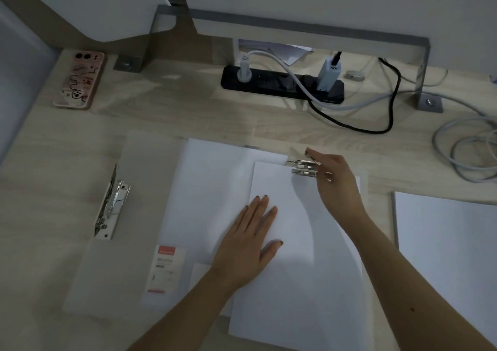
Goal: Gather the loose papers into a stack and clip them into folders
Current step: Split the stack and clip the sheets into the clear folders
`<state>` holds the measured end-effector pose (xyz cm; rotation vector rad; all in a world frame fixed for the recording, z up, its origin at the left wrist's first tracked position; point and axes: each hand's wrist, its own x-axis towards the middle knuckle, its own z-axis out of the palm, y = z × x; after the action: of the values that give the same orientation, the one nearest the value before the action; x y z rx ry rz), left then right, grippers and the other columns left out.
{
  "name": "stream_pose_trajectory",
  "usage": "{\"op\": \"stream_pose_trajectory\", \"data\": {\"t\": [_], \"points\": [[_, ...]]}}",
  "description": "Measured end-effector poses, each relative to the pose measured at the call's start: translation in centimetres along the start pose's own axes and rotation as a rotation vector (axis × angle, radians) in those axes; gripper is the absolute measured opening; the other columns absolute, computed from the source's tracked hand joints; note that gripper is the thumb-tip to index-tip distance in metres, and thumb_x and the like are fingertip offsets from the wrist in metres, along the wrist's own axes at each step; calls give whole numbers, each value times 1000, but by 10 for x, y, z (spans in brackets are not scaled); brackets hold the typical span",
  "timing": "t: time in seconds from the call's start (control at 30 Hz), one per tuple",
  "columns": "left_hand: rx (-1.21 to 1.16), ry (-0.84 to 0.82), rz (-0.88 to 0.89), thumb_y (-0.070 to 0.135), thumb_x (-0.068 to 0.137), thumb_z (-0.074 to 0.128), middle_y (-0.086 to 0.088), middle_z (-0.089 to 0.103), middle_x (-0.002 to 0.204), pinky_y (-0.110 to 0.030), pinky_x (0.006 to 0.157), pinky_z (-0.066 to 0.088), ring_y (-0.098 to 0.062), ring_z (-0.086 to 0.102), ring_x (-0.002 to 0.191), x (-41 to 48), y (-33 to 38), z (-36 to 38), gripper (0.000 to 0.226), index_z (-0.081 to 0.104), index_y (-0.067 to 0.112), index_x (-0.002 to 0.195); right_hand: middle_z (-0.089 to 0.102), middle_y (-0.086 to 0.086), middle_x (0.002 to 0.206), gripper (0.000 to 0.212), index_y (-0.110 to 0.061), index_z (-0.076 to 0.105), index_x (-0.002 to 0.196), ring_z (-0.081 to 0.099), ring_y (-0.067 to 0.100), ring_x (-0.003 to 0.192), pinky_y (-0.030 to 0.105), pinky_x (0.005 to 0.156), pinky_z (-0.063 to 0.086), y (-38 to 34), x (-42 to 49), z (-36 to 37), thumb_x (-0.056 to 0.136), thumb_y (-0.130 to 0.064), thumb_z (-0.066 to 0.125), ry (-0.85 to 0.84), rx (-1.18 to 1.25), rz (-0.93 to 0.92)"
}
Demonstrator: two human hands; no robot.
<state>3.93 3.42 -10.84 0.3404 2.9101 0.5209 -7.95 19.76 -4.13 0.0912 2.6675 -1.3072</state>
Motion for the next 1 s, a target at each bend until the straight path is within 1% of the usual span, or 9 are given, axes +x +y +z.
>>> {"op": "stream_pose_trajectory", "data": {"t": [0.1,0.27,0.4,0.53,0.67,0.73,0.83,0.93,1.0], "points": [[-30,-7,-1,51,96,25,-4,22,155,-29,117,-1,-13,9,143,0,-1,1,60,26,18,146,47,8,121,54,-18,48,135,48,11,94,-1,64,37,1,-3,6,88,8,45,-19,-220,-115],[-47,-17,-14,52,95,25,-3,22,155,-27,116,-5,-13,9,143,1,-1,4,61,24,19,146,47,15,113,54,-22,38,142,51,28,100,30,68,47,0,-1,16,91,-3,45,-126,-492,-162],[-68,-15,-17,53,95,24,-3,22,155,-28,117,-3,-15,13,143,0,-2,5,61,26,18,146,41,14,125,58,-25,22,148,42,27,115,32,78,45,-6,1,23,94,-10,39,-270,-693,-106],[-79,-12,-16,54,94,24,-4,25,154,-28,117,0,-17,19,143,1,-2,5,62,29,18,145,38,18,134,65,-20,7,150,35,31,123,35,98,37,-7,1,31,93,-10,37,-327,-893,-106],[-81,7,-2,53,94,27,-6,26,154,-28,118,-1,-14,10,144,1,-2,6,62,29,16,144,36,17,138,70,-15,-2,149,32,31,127,37,103,33,-11,0,41,91,-7,35,-329,-1002,-84],[-78,13,-5,53,94,27,-5,23,154,-28,118,-1,-11,1,145,1,-2,7,62,27,16,144,38,16,136,71,-13,-4,149,33,31,125,38,102,33,-9,-2,45,90,-8,35,-310,-1025,-97],[-86,4,5,52,96,24,-5,19,156,-31,118,-1,-12,3,145,0,-2,5,62,23,16,146,40,15,135,70,-16,-1,149,33,32,125,39,102,30,-2,-5,44,91,-9,35,-258,-948,-88],[-74,-4,-1,52,96,22,-5,15,157,-33,117,-1,-13,4,145,-1,-3,2,62,21,16,147,46,15,128,68,-17,7,150,36,32,119,35,98,31,8,-10,36,90,-7,39,-195,-694,-110],[-49,0,-5,51,96,24,-5,16,156,-31,117,-2,-13,4,144,-1,-2,2,61,22,16,147,49,13,119,67,-16,15,149,41,28,110,26,88,31,14,-21,21,90,-4,42,-166,-495,-120]]}}
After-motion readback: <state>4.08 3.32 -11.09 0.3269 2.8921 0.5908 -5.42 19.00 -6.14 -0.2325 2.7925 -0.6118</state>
